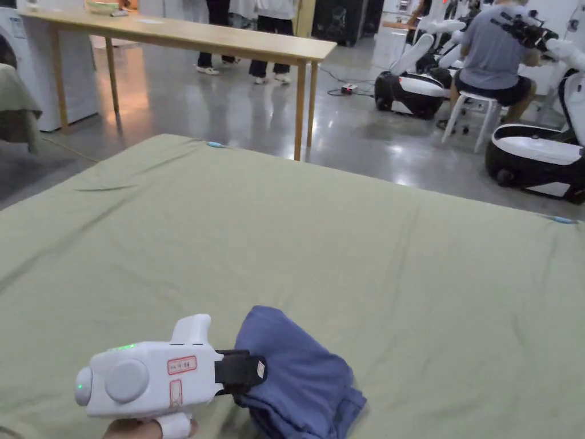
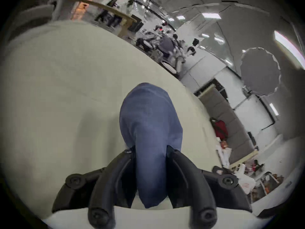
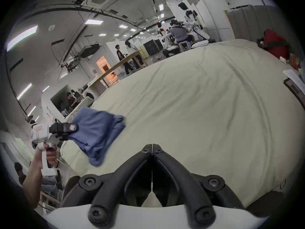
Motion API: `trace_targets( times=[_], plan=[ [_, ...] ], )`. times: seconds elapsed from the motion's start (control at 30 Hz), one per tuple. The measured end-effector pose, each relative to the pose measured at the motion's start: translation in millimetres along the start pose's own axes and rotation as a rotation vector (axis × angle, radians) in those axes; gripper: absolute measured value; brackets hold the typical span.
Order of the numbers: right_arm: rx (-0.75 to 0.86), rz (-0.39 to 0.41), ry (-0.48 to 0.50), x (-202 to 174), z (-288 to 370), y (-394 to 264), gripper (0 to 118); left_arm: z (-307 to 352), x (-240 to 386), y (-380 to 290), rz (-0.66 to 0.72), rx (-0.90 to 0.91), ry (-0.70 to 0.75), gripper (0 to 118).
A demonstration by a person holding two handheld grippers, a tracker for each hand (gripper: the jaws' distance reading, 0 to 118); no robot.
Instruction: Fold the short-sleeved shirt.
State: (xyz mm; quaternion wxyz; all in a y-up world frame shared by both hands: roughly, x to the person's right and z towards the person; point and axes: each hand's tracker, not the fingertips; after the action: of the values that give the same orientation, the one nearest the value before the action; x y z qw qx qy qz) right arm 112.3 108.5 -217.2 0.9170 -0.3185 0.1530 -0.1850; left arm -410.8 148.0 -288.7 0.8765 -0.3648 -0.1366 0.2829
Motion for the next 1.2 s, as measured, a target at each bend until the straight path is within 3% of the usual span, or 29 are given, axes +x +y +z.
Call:
trace_targets(
  times=[0.13,0.23,0.3,0.37,0.47,0.5,0.57,0.6,0.8,0.83,0.87,0.9,0.93,1.0,1.07,1.2],
  plan=[
    [0.013,0.013,0.026,-20.8,-8.4,-1.6,0,48.3,-79.9,41.2,0.009,0.013,0.091,27],
    [0.028,0.001,0.047,-32.9,-10.8,-2.5,0,78.9,-128.3,67.0,-0.100,-0.009,0.229,27],
    [0.034,-0.005,0.053,-39.1,-11.6,-3.1,0,91.7,-161.7,79.3,-0.031,-0.012,0.314,27],
    [0.031,-0.011,0.060,-43.1,-13.1,-3.8,0,95.6,-188.0,84.6,0.029,-0.017,0.322,27],
    [0.023,0.006,0.058,-46.5,-14.1,-3.6,0,94.5,-198.3,82.5,0.012,-0.012,0.308,27],
    [0.023,0.011,0.060,-47.7,-13.3,-3.0,0,94.6,-195.0,79.7,0.021,-0.011,0.302,37],
    [0.026,0.015,0.064,-48.7,-10.4,-0.2,0,102.3,-187.0,79.9,0.003,0.009,0.330,86],
    [0.027,0.018,0.065,-49.3,-8.5,1.5,0,111.6,-181.4,81.7,-0.041,0.025,0.378,99],
    [0.067,0.071,0.069,-51.6,7.2,12.9,0,168.3,-117.0,86.5,-0.176,0.176,0.521,98],
    [0.082,0.088,0.061,-51.6,11.9,16.7,0,173.1,-100.5,85.3,-0.213,0.208,0.549,96],
    [0.093,0.103,0.053,-51.5,15.8,20.5,0,174.5,-89.7,84.2,-0.225,0.221,0.581,84],
    [0.109,0.131,0.044,-51.2,21.7,26.6,0,173.5,-83.5,84.5,-0.231,0.228,0.629,37],
    [0.140,0.165,0.018,-51.2,30.1,34.8,0,173.1,-68.7,81.5,-0.248,0.240,0.647,0],
    [0.185,0.212,-0.032,-48.7,45.0,53.4,0,165.7,-35.9,74.9,-0.306,0.276,0.716,0],
    [0.234,0.258,-0.037,-47.5,59.9,78.7,0,159.8,-0.3,65.1,-0.357,0.325,0.640,0],
    [0.313,0.430,-0.094,-56.6,85.9,138.7,0,144.3,102.9,46.9,-0.539,0.484,0.524,0]
  ],
)
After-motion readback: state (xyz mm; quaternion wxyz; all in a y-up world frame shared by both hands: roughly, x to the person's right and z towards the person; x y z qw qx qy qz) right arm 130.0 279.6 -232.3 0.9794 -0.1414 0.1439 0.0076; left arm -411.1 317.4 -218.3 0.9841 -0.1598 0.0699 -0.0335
